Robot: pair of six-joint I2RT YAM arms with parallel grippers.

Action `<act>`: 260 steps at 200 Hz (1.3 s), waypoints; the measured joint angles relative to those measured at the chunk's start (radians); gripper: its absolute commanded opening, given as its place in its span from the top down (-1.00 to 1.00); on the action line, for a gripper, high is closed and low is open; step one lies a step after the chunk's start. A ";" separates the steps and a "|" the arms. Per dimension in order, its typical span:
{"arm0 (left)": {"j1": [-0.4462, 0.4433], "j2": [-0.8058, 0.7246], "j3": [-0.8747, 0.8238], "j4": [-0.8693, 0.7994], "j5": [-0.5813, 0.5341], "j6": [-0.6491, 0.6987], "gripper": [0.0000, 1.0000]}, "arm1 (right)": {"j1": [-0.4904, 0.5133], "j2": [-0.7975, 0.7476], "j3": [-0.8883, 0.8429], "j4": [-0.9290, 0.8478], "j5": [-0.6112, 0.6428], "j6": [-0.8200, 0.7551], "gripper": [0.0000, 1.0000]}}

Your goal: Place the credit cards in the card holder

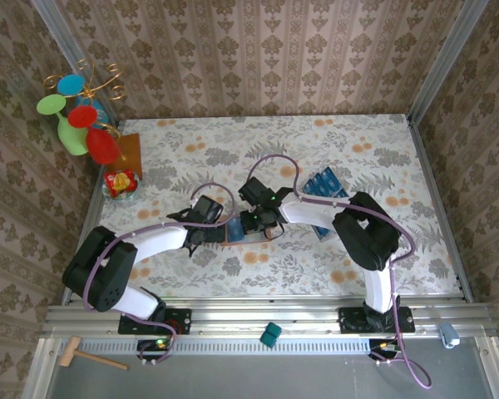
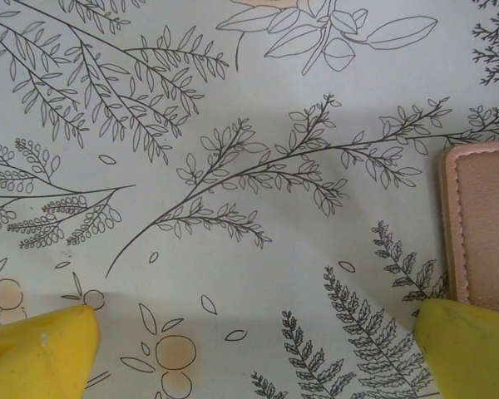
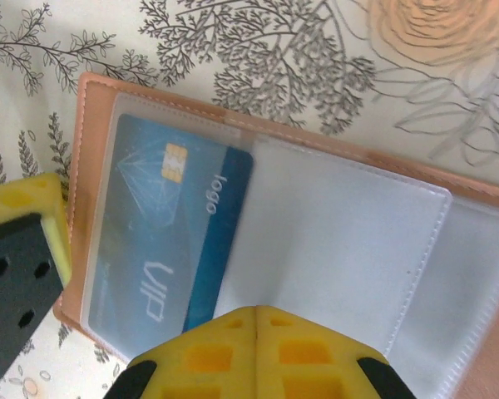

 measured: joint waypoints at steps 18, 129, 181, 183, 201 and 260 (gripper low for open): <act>0.000 0.000 0.000 0.000 0.000 0.000 -1.00 | -0.008 -0.021 -0.019 0.002 0.005 0.000 0.92; 0.001 -0.005 0.000 -0.005 -0.001 0.000 -1.00 | -0.028 -0.063 -0.143 0.051 0.007 0.005 0.94; 0.002 -0.006 0.000 -0.007 0.000 0.000 -1.00 | -0.028 -0.108 -0.209 0.074 0.008 0.022 0.94; 0.002 -0.006 0.000 -0.007 0.000 0.000 -1.00 | -0.028 -0.110 -0.211 0.074 0.008 0.024 0.94; 0.002 -0.006 0.000 -0.007 0.000 0.000 -1.00 | -0.028 -0.120 -0.222 0.080 0.008 0.031 0.94; 0.002 -0.006 0.001 -0.007 0.000 0.000 -1.00 | -0.028 -0.151 -0.185 0.018 0.009 0.026 0.94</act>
